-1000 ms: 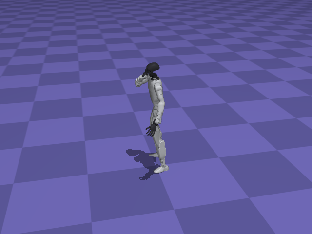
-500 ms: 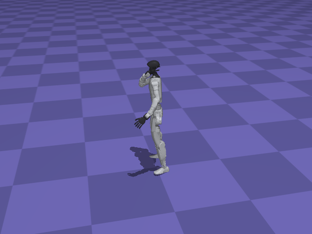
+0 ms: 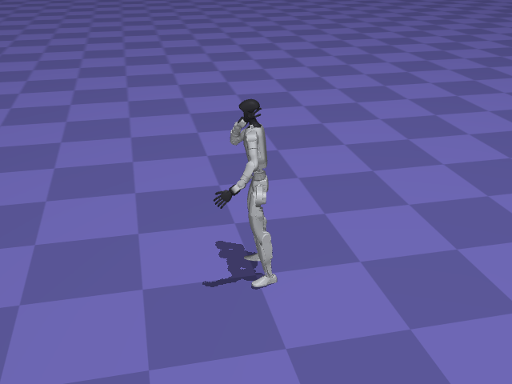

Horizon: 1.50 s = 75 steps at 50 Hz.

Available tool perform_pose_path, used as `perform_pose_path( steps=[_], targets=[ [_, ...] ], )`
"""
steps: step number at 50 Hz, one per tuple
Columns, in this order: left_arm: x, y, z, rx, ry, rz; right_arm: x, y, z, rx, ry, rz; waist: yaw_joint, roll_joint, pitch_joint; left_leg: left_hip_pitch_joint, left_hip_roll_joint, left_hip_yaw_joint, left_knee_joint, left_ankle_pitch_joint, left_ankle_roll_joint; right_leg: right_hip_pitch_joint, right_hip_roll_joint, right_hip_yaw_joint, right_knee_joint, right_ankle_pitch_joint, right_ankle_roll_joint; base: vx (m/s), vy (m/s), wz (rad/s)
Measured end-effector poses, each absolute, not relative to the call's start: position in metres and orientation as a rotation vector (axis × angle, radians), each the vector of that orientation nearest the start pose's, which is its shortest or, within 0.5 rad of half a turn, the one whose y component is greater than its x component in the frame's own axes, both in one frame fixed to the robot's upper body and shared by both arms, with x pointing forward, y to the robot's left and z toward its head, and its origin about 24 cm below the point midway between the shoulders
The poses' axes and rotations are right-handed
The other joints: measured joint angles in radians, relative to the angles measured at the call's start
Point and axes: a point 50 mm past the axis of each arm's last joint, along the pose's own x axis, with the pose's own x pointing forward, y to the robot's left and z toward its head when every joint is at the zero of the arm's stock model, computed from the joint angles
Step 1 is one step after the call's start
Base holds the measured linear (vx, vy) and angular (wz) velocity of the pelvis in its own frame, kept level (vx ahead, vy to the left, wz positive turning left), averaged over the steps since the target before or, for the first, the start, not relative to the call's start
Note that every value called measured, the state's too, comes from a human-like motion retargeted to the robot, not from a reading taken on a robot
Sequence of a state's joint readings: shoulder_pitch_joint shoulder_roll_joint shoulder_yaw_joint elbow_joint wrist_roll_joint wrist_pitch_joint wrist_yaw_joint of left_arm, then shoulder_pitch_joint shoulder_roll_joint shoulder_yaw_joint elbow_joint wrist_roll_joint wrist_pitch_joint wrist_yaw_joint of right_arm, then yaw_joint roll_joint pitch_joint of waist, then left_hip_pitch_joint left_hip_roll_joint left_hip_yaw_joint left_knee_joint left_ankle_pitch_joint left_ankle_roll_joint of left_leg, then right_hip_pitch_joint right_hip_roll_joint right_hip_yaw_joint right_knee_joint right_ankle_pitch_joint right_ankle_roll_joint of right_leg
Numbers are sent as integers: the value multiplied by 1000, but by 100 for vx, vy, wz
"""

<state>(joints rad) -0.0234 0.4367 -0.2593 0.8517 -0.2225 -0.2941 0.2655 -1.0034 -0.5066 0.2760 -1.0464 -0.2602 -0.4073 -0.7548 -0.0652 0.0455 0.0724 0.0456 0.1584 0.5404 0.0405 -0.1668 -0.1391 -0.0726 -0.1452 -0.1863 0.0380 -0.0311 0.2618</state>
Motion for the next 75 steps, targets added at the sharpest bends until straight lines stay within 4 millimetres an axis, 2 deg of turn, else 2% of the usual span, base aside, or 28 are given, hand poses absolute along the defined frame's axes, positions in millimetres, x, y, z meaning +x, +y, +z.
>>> perform_pose_path(
  steps=[9,20,25,30,33,36,39,42,44,47,50,52,53,55,57,60,62,65,67,70,73,74,75],
  targets=[
    [171,286,-91,460,610,271,61,-117,327,384,-2316,182,102,-90,-24,-26,-3,-38,-26,6,-5,-8,-2,-43,-7,6,0,2,4,23],
    [165,322,-80,461,616,413,59,-114,328,422,-2285,313,287,-238,-38,-40,-21,-79,-51,6,14,-7,-22,-80,-4,1,0,6,4,19],
    [173,323,-67,382,520,474,60,-114,328,393,-2275,312,335,-272,-45,-39,-41,-104,-50,0,18,9,-46,-100,-2,-11,0,8,6,27],
    [198,310,-35,181,269,548,64,-113,324,349,-2222,346,369,-302,-65,-35,-58,-133,-47,-7,12,34,-69,-127,1,-22,0,8,6,31],
    [215,298,-7,49,76,579,66,-112,323,329,-2201,359,385,-319,-85,-31,-64,-146,-44,-10,8,48,-77,-140,2,-28,0,7,4,24],
    [230,286,35,-35,-158,602,68,-113,321,325,-2187,330,397,-334,-105,-27,-68,-155,-40,-14,6,60,-83,-149,2,-31,0,6,2,16],
    [239,272,97,-64,-474,625,72,-118,318,334,-2153,257,406,-348,-124,-26,-69,-161,-34,-18,4,69,-85,-155,1,-32,0,2,0,4],
    [231,248,178,-43,-905,650,78,-126,309,331,-2079,150,413,-366,-134,-25,-68,-168,-30,-21,-2,77,-84,-162,-1,-32,0,0,0,0],
    [213,225,233,-22,-1249,653,85,-132,300,294,-1991,68,418,-377,-143,-27,-65,-172,-30,-22,-9,80,-81,-168,-4,-31,0,0,0,0],
    [170,181,304,-28,-1807,585,104,-139,280,154,-1778,-63,419,-395,-157,-30,-63,-185,-35,-21,-19,85,-78,-182,-7,-31,0,3,0,23],
    [116,140,349,-21,-2318,441,132,-148,249,-95,-1460,-143,414,-416,-169,-34,-58,-199,-49,-17,-33,86,-71,-203,-9,-31,0,2,-1,29],
    [84,112,362,-41,-2573,274,153,-155,217,-251,-1189,-108,406,-427,-172,-36,-57,-211,-61,-13,-41,89,-68,-218,-7,-32,0,1,1,34],
    [71,99,364,61,3597,-234,163,-159,198,-308,-1043,-74,403,-432,-171,-36,-57,-217,-66,-12,-43,90,-68,-226,-6,-32,0,1,3,34],
    [50,77,364,56,3473,24,178,-169,156,-376,-753,-2,397,-441,-165,-34,-59,-228,-77,-10,-44,94,-70,-240,-2,-33,0,1,4,33],
    [40,63,363,60,3409,194,188,-178,111,-407,-492,40,389,-442,-155,-30,-63,-238,-88,-8,-41,98,-74,-250,3,-34,0,0,6,26],
    [37,50,362,70,3388,321,193,-187,43,-454,-160,65,380,-436,-141,-24,-69,-246,-99,-7,-35,101,-82,-258,10,-33,0,-1,6,15],
    [39,47,363,82,3399,336,190,-191,1,-502,28,79,378,-429,-134,-23,-72,-247,-102,-8,-34,100,-85,-258,13,-32,-1,-2,6,3],
    [41,46,363,99,3419,327,176,-196,-52,-581,283,123,379,-419,-127,-26,-74,-243,-104,-8,-37,94,-86,-254,13,-28,-7,0,0,0],
    [41,46,362,106,3431,323,160,-201,-81,-628,439,163,382,-414,-125,-30,-76,-242,-105,-8,-42,90,-88,-252,11,-25,-12,-3,5,-3],
    [41,45,360,113,3445,330,132,-209,-113,-673,655,216,385,-408,-121,-36,-81,-241,-108,-4,-50,84,-93,-251,8,-21,-18,-3,6,1],
    [41,42,359,113,3454,345,103,-219,-133,-666,837,232,385,-405,-116,-41,-88,-244,-115,2,-59,79,-98,-254,5,-17,-22,-3,6,7],
    [41,41,359,112,3456,349,95,-221,-137,2998,-4066,-1042,384,-405,-114,-43,-90,-246,-118,5,-61,77,-99,-255,4,-15,-23,-3,6,8],
    [40,41,358,111,3458,352,87,-224,-141,2845,-4155,-980,383,-404,-111,-44,-92,-247,-121,8,-64,76,-101,-256,3,-14,-24,-3,5,9]
  ],
)
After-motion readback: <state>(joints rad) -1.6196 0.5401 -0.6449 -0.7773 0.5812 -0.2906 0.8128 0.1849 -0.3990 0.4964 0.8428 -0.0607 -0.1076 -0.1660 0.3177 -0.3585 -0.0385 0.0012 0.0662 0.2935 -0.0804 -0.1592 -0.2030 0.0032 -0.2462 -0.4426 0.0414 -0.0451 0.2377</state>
